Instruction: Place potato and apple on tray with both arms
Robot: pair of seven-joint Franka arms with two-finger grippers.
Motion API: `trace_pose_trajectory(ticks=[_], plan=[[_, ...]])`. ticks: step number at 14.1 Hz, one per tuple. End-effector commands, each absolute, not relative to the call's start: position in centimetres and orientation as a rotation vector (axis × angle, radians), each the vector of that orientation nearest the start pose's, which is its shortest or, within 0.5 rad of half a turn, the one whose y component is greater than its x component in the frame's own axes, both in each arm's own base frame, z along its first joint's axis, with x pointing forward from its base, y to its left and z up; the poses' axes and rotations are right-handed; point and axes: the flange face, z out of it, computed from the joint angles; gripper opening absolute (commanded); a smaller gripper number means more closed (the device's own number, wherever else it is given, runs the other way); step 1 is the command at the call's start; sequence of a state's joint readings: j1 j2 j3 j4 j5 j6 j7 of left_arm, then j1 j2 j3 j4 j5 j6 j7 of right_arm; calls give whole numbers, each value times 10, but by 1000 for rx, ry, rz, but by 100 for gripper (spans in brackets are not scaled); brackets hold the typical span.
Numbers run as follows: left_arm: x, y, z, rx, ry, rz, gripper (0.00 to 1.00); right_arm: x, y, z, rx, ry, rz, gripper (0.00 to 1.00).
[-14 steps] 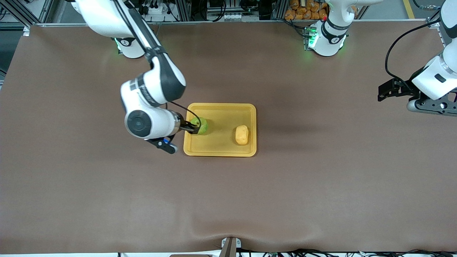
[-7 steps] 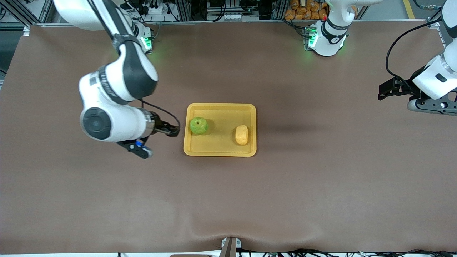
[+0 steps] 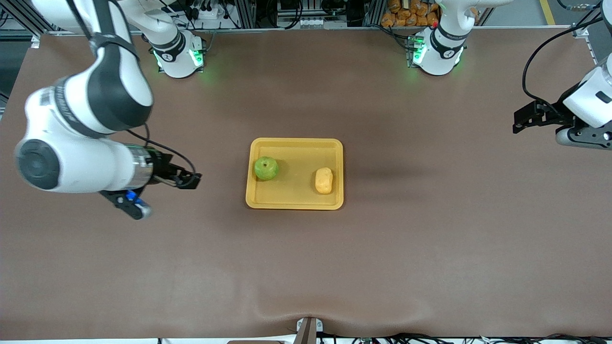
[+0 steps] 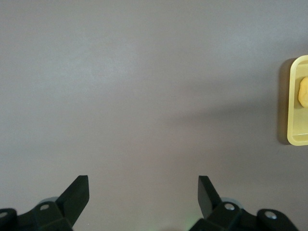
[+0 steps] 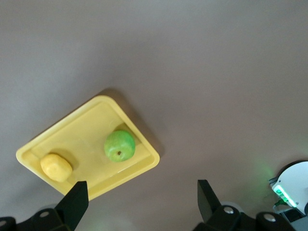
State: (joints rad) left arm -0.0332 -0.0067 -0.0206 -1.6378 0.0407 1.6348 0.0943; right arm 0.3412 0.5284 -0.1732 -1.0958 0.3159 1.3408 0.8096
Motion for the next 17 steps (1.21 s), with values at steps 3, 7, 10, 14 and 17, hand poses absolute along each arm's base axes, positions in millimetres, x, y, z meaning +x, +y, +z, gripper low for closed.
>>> trace_pose_trajectory(ticks=[3,7,10,14,17], plan=[[556,-32,622,-3088,230,-40,100,638,137,571,-2988,717,350,100],[555,-35,623,-3085,243,-38,100,630,90,609,-2928,780,277,100],[554,-39,621,-3087,250,-19,100,618,62,631,-2935,704,252,100],[553,-40,621,-3088,248,-14,100,599,8,653,-2956,554,229,100],[553,-38,621,-3092,206,-15,100,575,-12,664,-3013,456,186,100]])
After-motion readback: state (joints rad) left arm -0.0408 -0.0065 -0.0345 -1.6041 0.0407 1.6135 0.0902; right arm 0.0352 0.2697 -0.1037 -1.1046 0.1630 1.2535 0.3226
